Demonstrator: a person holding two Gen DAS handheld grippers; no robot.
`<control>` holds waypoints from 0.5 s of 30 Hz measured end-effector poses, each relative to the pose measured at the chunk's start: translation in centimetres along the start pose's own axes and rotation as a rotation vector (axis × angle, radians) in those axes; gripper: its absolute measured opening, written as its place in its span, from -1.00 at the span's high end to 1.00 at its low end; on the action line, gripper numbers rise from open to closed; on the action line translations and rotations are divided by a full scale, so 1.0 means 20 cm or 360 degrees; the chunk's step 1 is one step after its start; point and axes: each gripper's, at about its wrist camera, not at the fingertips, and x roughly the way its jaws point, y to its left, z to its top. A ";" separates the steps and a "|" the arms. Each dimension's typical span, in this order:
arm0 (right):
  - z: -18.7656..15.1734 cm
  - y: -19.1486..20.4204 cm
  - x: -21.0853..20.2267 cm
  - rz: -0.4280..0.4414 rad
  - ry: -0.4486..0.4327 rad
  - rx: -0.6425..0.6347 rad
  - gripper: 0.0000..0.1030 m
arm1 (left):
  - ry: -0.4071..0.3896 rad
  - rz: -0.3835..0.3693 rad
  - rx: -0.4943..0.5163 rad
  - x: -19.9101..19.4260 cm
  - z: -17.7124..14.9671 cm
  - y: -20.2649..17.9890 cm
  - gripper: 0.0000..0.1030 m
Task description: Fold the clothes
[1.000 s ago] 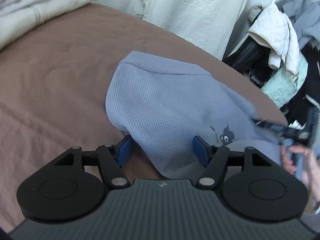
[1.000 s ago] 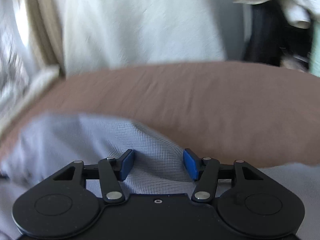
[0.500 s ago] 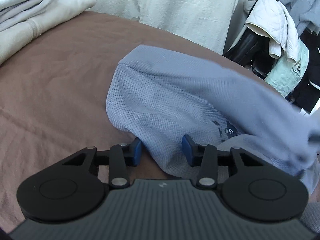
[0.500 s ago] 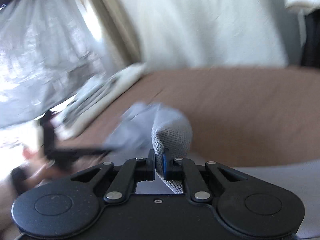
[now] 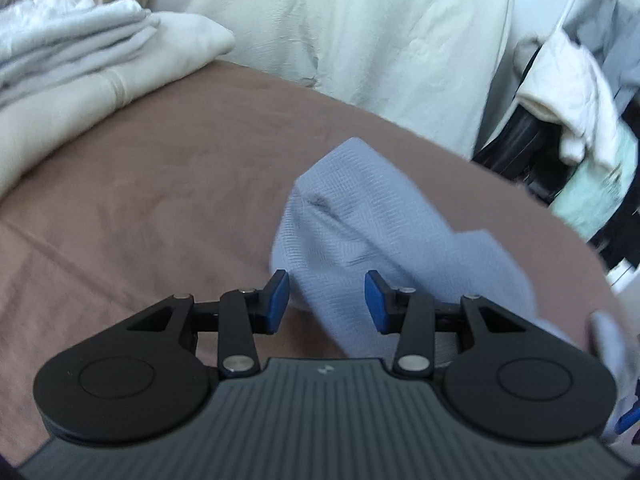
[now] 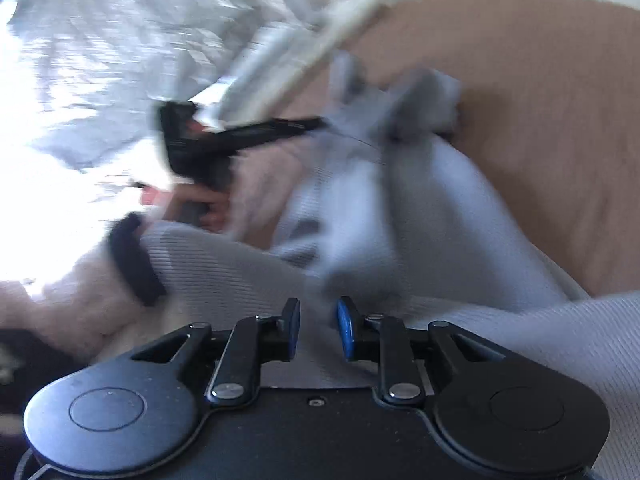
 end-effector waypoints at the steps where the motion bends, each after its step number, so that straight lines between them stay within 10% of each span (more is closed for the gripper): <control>1: 0.02 0.00 -0.04 0.0027 -0.0052 -0.0018 0.49 | -0.0007 -0.0029 -0.0014 0.00 0.00 0.00 0.20; 5: 0.04 -0.12 -0.25 -0.0208 -0.0328 0.0169 0.11 | -0.0057 -0.0087 0.0102 -0.02 0.00 -0.10 0.20; 10: -0.02 -0.34 -0.48 -0.0575 -0.0643 0.0629 0.05 | -0.0010 -0.0168 0.0242 0.00 -0.02 -0.22 0.15; 15: -0.04 -0.24 -0.56 -0.0773 -0.0838 0.0644 -0.05 | 0.0008 -0.0174 0.0349 -0.01 -0.01 -0.32 0.15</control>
